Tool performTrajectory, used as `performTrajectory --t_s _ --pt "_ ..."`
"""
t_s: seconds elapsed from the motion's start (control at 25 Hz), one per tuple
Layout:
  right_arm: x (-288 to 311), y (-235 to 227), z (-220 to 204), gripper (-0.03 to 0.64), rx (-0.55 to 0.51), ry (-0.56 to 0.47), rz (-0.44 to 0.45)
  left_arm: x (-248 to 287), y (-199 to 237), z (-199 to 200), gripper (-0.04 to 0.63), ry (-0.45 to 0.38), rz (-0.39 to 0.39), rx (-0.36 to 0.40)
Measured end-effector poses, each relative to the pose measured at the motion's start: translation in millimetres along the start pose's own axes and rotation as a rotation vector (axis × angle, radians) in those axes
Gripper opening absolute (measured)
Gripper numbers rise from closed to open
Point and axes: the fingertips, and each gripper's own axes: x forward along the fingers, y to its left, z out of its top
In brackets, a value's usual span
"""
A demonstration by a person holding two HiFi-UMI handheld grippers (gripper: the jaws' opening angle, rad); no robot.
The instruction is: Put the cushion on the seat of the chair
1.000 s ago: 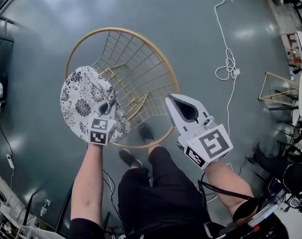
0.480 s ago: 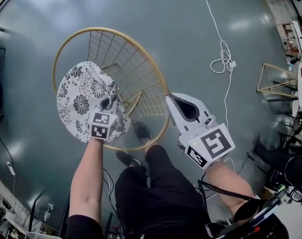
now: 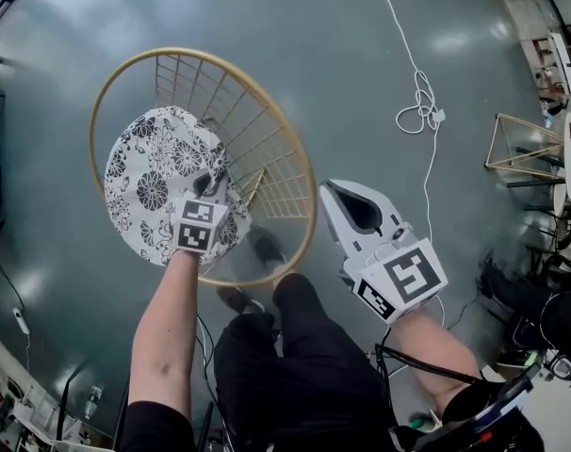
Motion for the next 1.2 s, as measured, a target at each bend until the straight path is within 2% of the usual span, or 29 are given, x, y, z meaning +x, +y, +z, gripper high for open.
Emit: performTrajectory --t_s 0.04,0.16,0.32,0.48,0.6,0.76,0.96,1.2 --pt "-0.9 0.9 -1.5 0.008 0.001 0.001 0.0 -0.4 -1.9 1.1 0.043 -0.01 -0.001 0.002" --pt "-1.3 6.3 -3.0 0.008 0.005 0.0 0.006 -6.5 -8.0 5.9 0.17 -0.038 -0.026 0.002" --pt "-2.8 15.0 1.5 0.008 0.002 -0.006 0.016 -19.2 -14.3 12.9 0.229 -0.06 -0.066 0.0" --pt "-8.4 24.9 10.8 0.008 -0.007 -0.021 0.02 -36.5 -24.7 18.1 0.318 -0.083 -0.117 0.021" --pt "-14.1 33.5 18.6 0.008 -0.01 -0.031 0.024 -54.0 -27.4 21.8 0.328 -0.097 -0.114 0.028" --pt "-22.1 48.2 27.3 0.008 -0.026 -0.037 0.037 -87.2 -33.6 33.7 0.328 -0.154 -0.096 0.013" --pt "-31.5 77.9 43.4 0.008 -0.059 -0.064 0.072 -137.4 -25.2 37.8 0.327 -0.205 -0.019 -0.046" --pt "-43.7 112.6 60.1 0.008 -0.08 -0.088 0.101 -208.4 -30.9 52.3 0.325 -0.306 0.028 -0.055"
